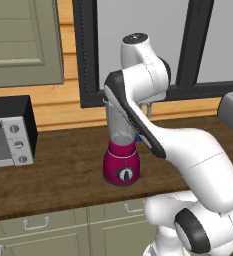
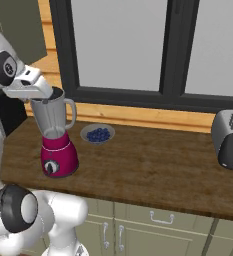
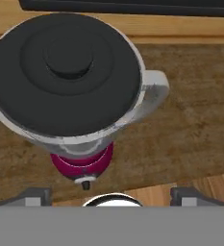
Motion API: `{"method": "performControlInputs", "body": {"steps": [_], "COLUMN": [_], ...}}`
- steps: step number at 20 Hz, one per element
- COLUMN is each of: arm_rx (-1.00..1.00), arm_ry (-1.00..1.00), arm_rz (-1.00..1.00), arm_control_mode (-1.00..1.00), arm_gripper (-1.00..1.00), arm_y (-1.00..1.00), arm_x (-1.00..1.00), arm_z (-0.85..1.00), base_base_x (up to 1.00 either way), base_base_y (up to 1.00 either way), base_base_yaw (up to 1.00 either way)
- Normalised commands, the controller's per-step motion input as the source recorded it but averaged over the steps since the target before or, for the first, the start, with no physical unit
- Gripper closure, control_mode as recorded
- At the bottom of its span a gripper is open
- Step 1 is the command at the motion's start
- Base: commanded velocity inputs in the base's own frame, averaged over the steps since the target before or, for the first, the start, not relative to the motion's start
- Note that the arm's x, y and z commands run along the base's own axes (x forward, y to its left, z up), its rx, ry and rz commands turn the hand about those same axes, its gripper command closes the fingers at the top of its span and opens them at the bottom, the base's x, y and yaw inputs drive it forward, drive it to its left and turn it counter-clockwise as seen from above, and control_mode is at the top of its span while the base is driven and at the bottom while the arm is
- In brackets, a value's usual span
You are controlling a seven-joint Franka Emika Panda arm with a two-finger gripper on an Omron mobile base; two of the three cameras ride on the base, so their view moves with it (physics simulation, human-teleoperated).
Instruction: Close the lid blender by securely placing the lid on top.
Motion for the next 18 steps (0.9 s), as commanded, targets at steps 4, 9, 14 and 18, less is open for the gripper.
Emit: {"method": "performControlInputs", "body": {"steps": [4,9,14,18], "arm_rx": [0.08,0.23,0.21,0.20], "arm_ry": [-0.15,-0.20,-0.13,-0.04], "arm_rz": [0.03,0.10,0.07,0.01], "arm_control_mode": [-1.00,-1.00,-1.00,-1.00], "arm_gripper": [-1.00,-1.00,-1.00,-1.00], "arm_y": [-0.78,-0.72,-0.70,-0.60], "arm_x": [-1.00,-0.59,-0.32,-0.13], "arm_z": [-0.25,-0.15,-0.14,-0.05], "base_base_x": [0.00,0.00,0.00,0.00], "base_base_y": [0.00,0.00,0.00,0.00], "base_base_yaw": [0.00,0.00,0.00,0.00]}}
